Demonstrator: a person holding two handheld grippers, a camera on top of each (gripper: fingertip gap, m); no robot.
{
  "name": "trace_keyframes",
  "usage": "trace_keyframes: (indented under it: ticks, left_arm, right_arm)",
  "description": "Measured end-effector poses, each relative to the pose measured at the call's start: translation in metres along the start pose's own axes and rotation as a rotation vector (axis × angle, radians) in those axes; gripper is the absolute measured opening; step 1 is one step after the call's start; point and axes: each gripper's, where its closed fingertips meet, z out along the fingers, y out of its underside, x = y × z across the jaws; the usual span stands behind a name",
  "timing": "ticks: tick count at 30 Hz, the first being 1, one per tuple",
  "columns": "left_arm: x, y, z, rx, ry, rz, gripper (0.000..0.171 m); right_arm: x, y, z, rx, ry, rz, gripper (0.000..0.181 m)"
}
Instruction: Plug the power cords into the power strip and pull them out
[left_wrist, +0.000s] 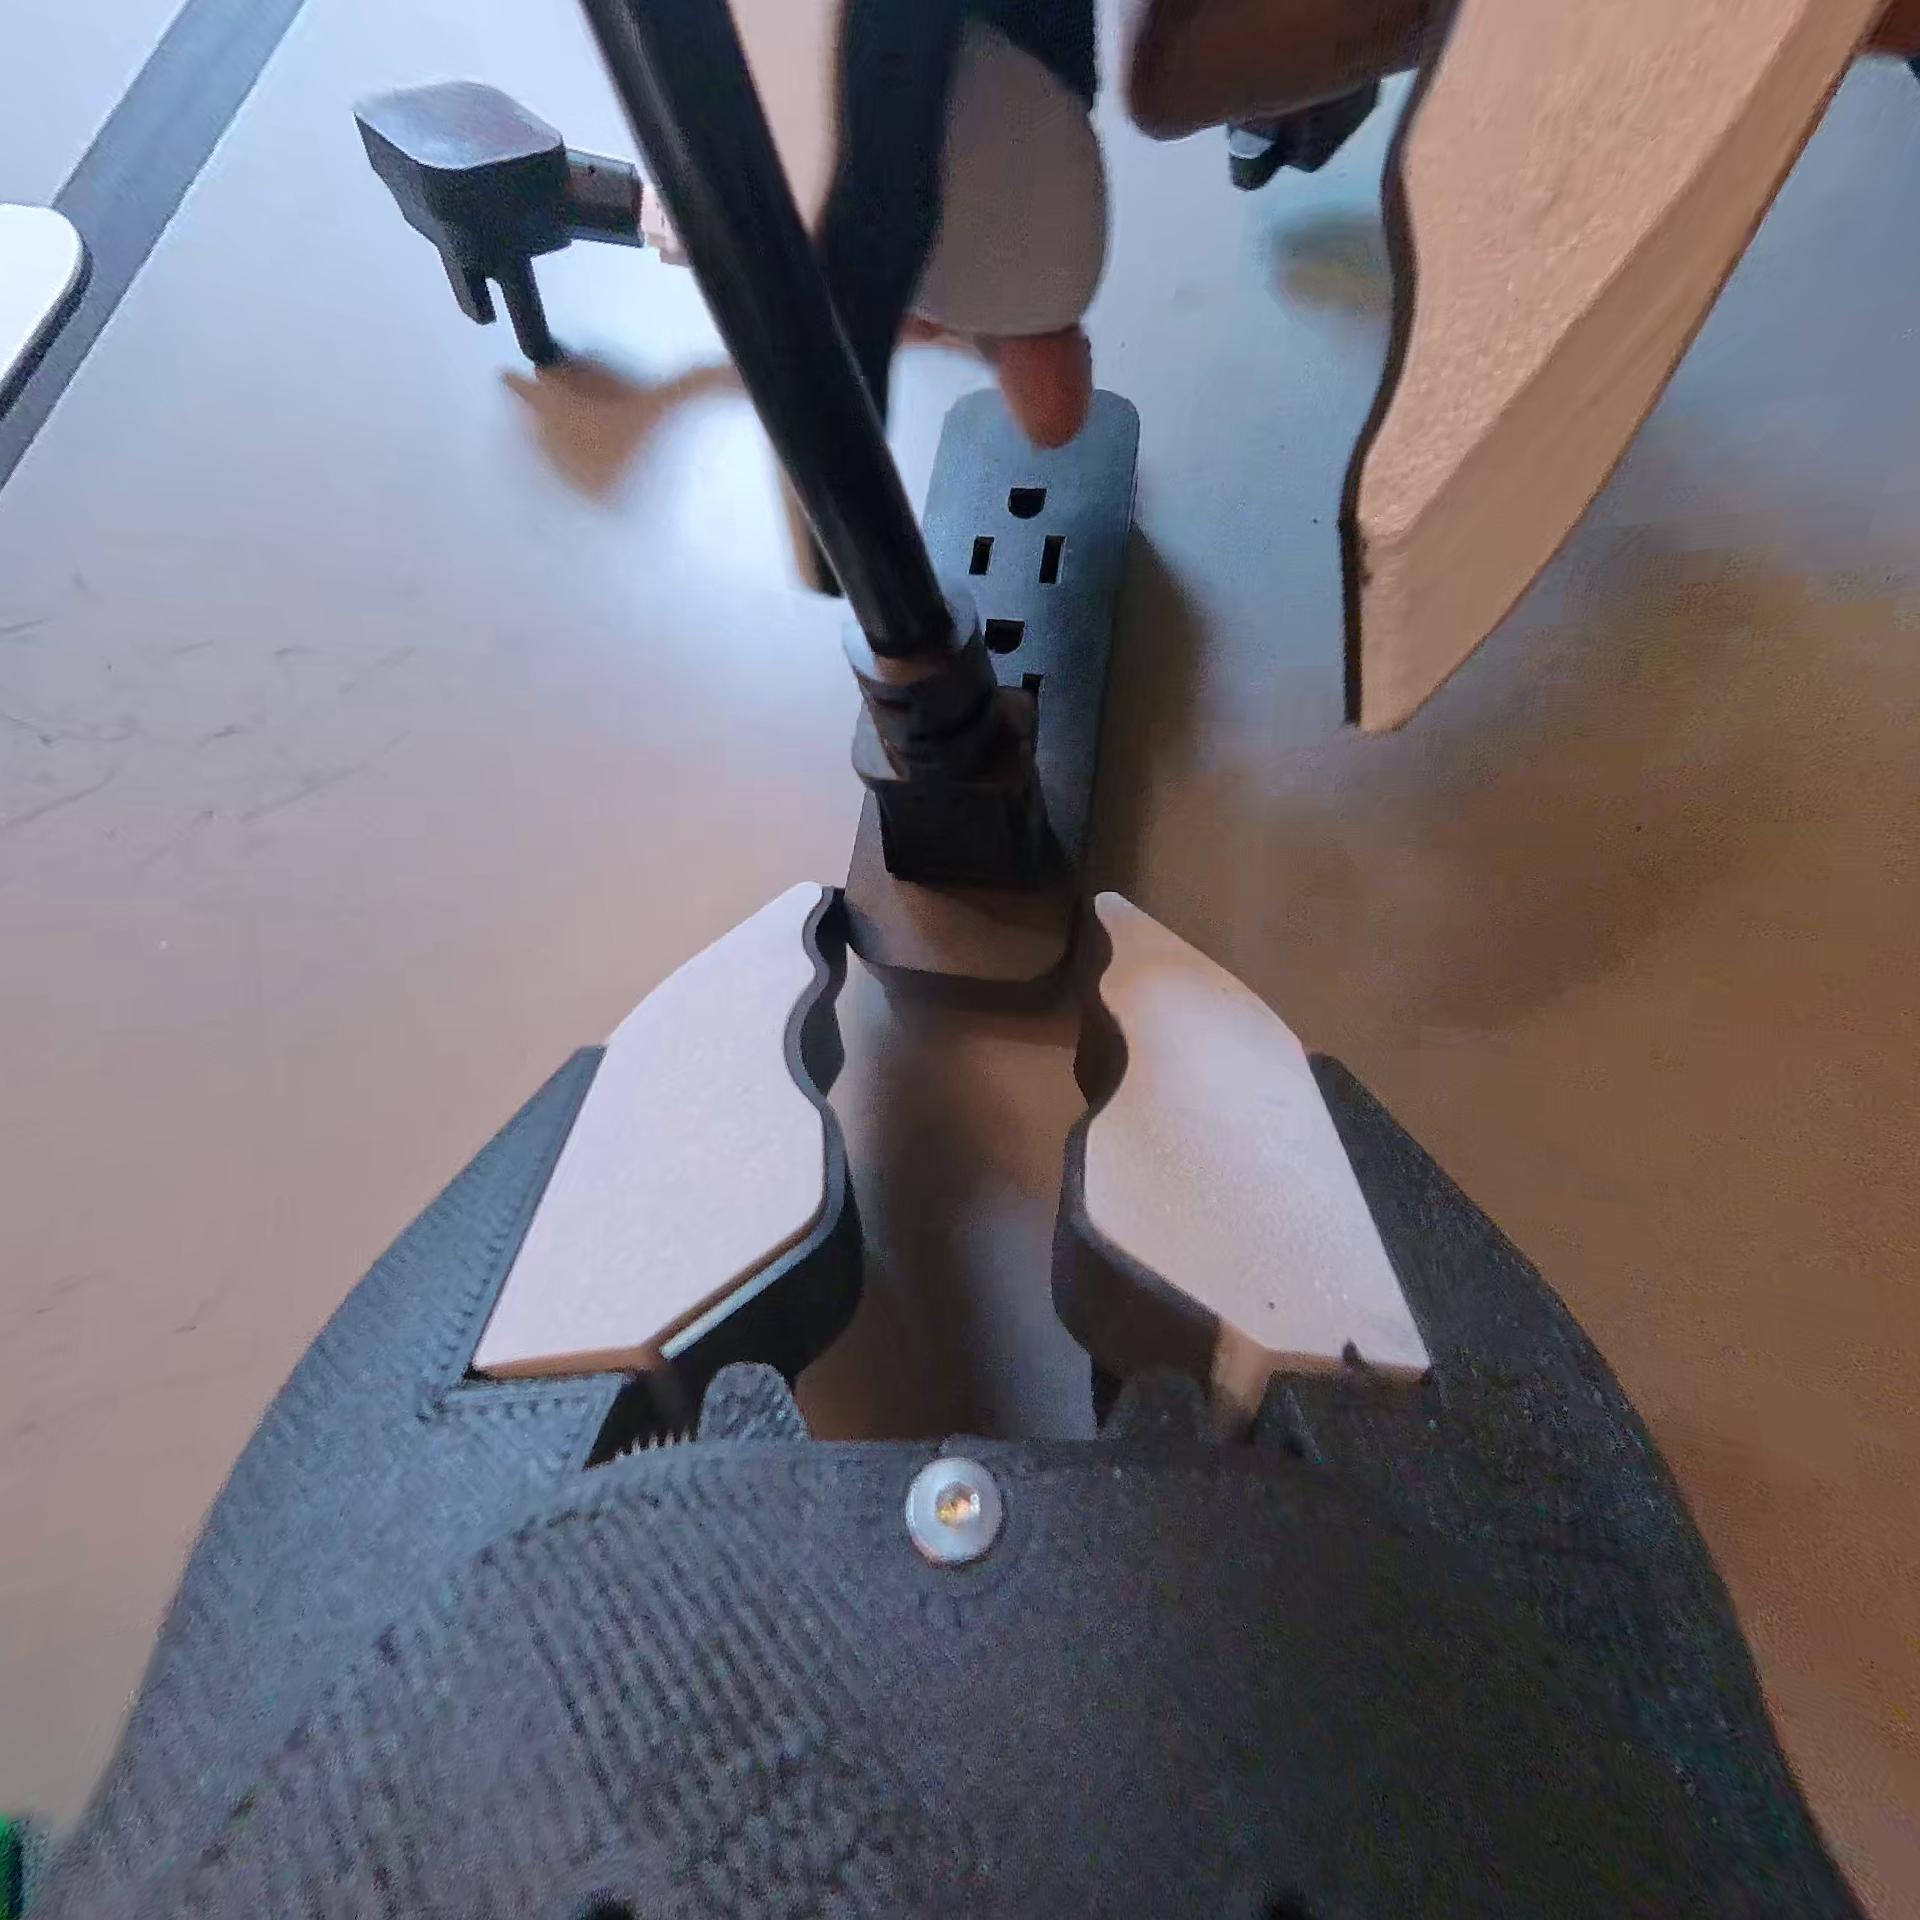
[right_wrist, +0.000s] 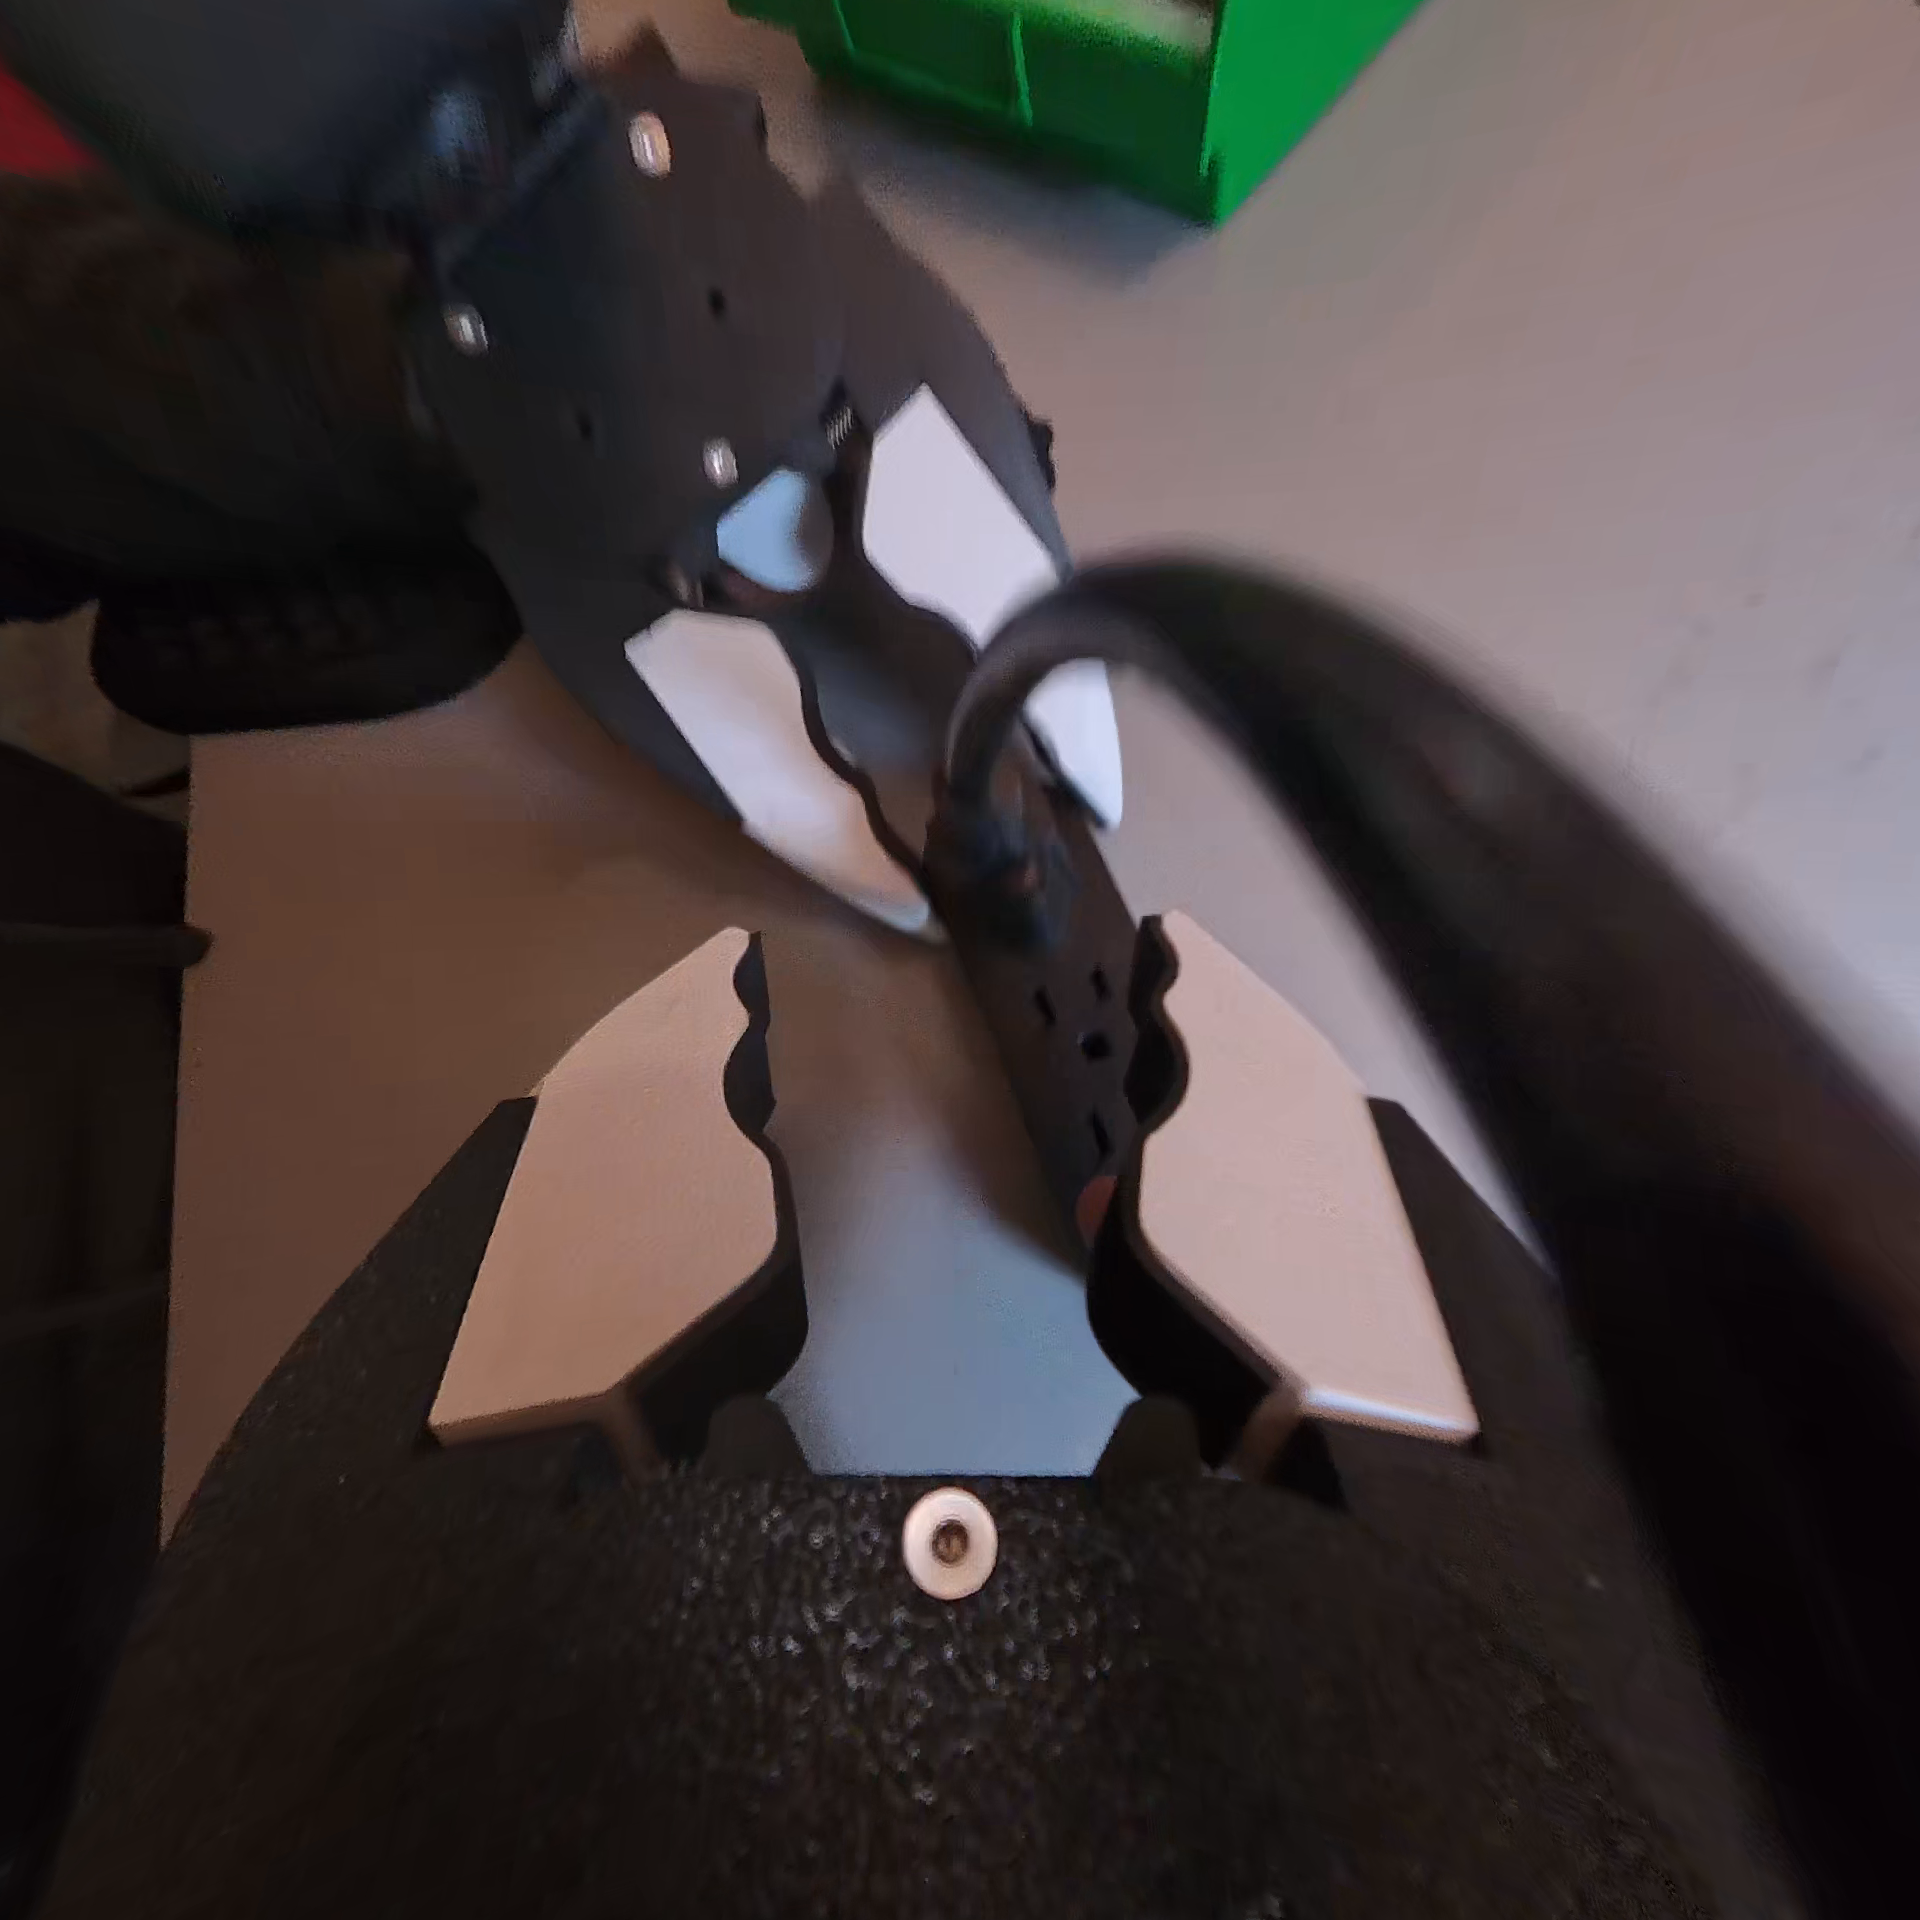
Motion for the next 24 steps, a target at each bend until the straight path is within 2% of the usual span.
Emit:
trace_keyframes:
  ticks: [2, 5, 8, 11, 14, 19, 21, 24]
  left_arm:
    - [-0.005, 0.004, -0.002, -0.014, -0.009, -0.017, 0.043]
    - [-0.014, 0.010, -0.007, -0.024, -0.030, -0.046, 0.043]
    - [-0.017, 0.012, -0.009, -0.009, -0.022, -0.027, 0.043]
    - [-0.016, 0.012, -0.010, 0.004, -0.002, -0.009, 0.042]
    - [-0.015, 0.013, -0.012, 0.012, 0.038, 0.004, 0.042]
    - [-0.020, 0.015, -0.018, 0.019, 0.058, -0.004, 0.041]
    - [-0.027, 0.012, -0.032, 0.051, 0.038, -0.043, 0.045]
    - [-0.050, 0.006, -0.071, 0.112, -0.048, -0.108, 0.045]
  right_arm:
    - [-0.009, 0.013, -0.002, -0.021, -0.020, 0.015, 0.066]
    - [-0.041, 0.031, 0.000, -0.019, -0.117, -0.014, 0.056]
    - [-0.069, 0.031, 0.003, 0.113, -0.188, -0.101, 0.043]
    - [-0.073, 0.013, -0.004, 0.283, -0.111, -0.211, 0.034]
    - [-0.087, -0.013, -0.026, 0.496, -0.119, -0.228, 0.029]
    - [-0.106, -0.042, -0.081, 0.742, -0.148, -0.250, 0.018]
    - [-0.100, -0.050, -0.105, 0.809, -0.118, -0.239, 0.017]
    - [-0.082, -0.053, -0.141, 0.916, -0.069, -0.204, 0.014]
